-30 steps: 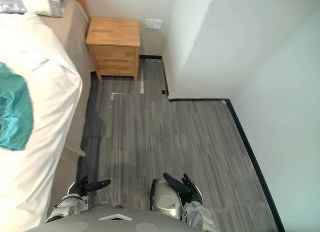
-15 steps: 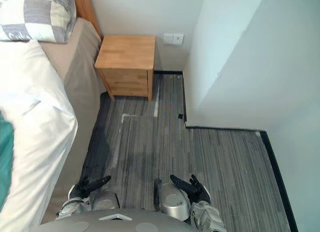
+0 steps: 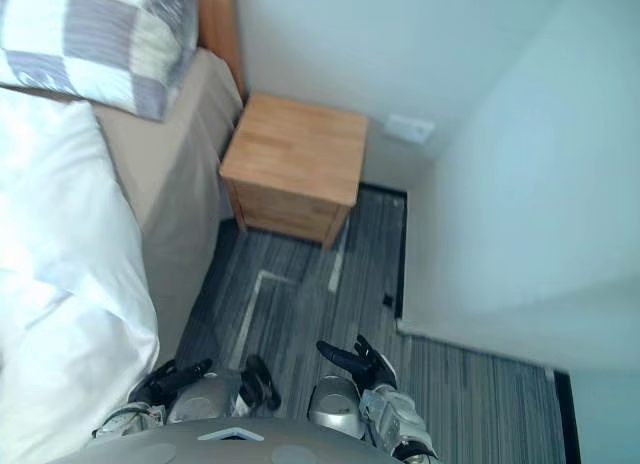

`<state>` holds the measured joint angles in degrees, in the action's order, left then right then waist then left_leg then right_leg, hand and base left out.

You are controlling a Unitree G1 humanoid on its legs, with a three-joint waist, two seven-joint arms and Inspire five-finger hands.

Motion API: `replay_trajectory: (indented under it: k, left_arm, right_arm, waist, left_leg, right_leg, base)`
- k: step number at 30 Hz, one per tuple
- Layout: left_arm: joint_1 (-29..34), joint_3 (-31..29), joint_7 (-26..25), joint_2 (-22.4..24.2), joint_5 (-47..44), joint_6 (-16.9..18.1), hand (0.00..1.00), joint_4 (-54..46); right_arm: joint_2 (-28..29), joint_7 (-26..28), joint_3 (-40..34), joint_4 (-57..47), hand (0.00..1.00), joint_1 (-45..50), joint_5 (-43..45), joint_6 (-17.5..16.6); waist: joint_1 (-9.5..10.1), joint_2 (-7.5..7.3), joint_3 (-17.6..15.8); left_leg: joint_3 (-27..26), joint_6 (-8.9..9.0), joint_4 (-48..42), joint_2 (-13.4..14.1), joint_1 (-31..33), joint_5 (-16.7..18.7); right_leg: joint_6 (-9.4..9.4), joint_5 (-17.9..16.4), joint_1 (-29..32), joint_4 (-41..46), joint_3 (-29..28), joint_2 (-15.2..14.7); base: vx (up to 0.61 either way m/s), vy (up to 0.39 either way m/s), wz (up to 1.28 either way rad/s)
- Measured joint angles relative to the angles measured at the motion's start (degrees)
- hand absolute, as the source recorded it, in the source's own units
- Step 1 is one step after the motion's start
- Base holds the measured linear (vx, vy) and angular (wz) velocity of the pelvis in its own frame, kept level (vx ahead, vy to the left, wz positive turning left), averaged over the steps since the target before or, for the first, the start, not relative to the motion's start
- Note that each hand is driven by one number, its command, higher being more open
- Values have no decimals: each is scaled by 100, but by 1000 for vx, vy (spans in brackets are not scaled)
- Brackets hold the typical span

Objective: Tidy up the quilt and then pick up the clothes from the bed and put them into the laundry hamper

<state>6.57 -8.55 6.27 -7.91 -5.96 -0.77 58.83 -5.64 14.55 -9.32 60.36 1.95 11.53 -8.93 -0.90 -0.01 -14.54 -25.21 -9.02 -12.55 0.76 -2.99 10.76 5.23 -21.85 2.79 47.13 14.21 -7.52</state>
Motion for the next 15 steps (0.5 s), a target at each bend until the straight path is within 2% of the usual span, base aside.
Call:
replay_trajectory:
  k: [1,2,4,5,6,7,8,9,10,11,12,13,14,15]
  left_arm:
    - [-8,168,134,-31,-201,8,100,15]
    - [-70,224,305,-40,-416,128,100,24]
    - [-179,213,508,-19,-867,300,100,11]
    - [-188,190,576,25,-1012,347,100,-12]
    - [-134,77,635,130,-1267,406,100,-44]
    - [-9,-1,596,163,-1652,386,100,-70]
    - [55,-53,567,129,-1770,374,100,-120]
    - [64,-191,492,146,-1974,308,100,-190]
    - [100,-224,533,312,-2071,301,100,-208]
    - [88,-270,571,417,-2061,292,100,-208]
    - [75,-413,589,617,-1858,343,100,-183]
    - [101,-589,585,624,-1551,349,100,-138]
    - [153,-601,576,616,-1214,405,100,-70]
    - [215,-591,565,634,-1127,443,100,-75]
  right_arm:
    - [-28,0,118,-109,100,6,8,-82]
    - [-14,-19,148,-290,100,92,96,-115]
    - [32,-63,152,-532,100,188,327,-124]
    - [18,-98,159,-560,100,215,343,-125]
    - [-23,-200,213,-556,100,246,328,-102]
    - [-19,-291,311,-550,100,307,276,-97]
    - [26,-326,390,-543,100,338,208,-92]
    - [48,-332,438,-545,100,296,125,-70]
    - [-36,-392,539,-512,100,143,9,-95]
    - [-73,-424,588,-513,100,109,6,-153]
    - [-113,-470,713,-527,100,4,12,-202]
    - [-110,-488,828,-565,100,-35,16,-232]
    - [-102,-454,911,-558,100,-18,15,-256]
    - [-85,-441,929,-557,100,-2,17,-286]
  waist:
    - [-104,59,12]
    - [-106,73,13]
    - [-110,62,19]
    - [-132,67,15]
    - [-138,61,17]
    - [1,6,85]
    - [79,-90,137]
    - [79,-112,204]
    - [78,195,317]
    - [86,258,342]
    - [95,439,326]
    - [72,487,333]
    - [91,466,322]
    - [90,450,317]
  left_leg:
    - [453,98,299,-2,-251,-63]
    - [943,125,421,-23,-312,-78]
    - [1867,181,408,-147,-217,-25]
    - [2150,229,323,-182,-150,43]
    - [2612,407,45,-254,-122,220]
    - [2964,555,-236,-329,-140,455]
    - [2985,677,-374,-376,-116,539]
    - [2649,867,-677,-232,52,707]
    - [1928,961,-787,219,306,756]
    - [1520,989,-846,422,446,769]
    - [762,1119,-796,733,481,729]
    - [171,1219,-637,925,358,419]
    - [-231,1258,-402,996,129,133]
    - [-351,1294,-289,1000,30,50]
  right_leg:
    - [-42,-21,258,-468,-104,192]
    - [-43,13,665,-882,-384,321]
    - [-17,223,1235,-1566,-1326,408]
    - [-15,337,1305,-1771,-1672,416]
    - [19,652,1315,-2152,-2133,380]
    - [-2,1022,1230,-2429,-2310,358]
    - [-38,1249,1142,-2628,-2363,308]
    - [-34,1701,1004,-2667,-1978,168]
    - [-160,1695,938,-2752,-1364,165]
    - [-226,1652,908,-2829,-1070,151]
    - [-333,1584,782,-2853,-570,89]
    - [-412,1486,573,-2851,-97,-18]
    - [-429,1437,326,-2845,220,-129]
    - [-432,1415,219,-2845,334,-167]
  base:
    - [385,-136,179]
    - [437,-198,223]
    - [347,-230,223]
    - [273,-251,251]
    - [394,-405,244]
    - [394,-405,223]
    - [493,-555,213]
    - [336,-419,227]
    - [378,-494,237]
    - [221,-349,220]
    - [166,-351,224]
    - [164,-373,256]
    - [96,-260,206]
    - [71,-158,168]
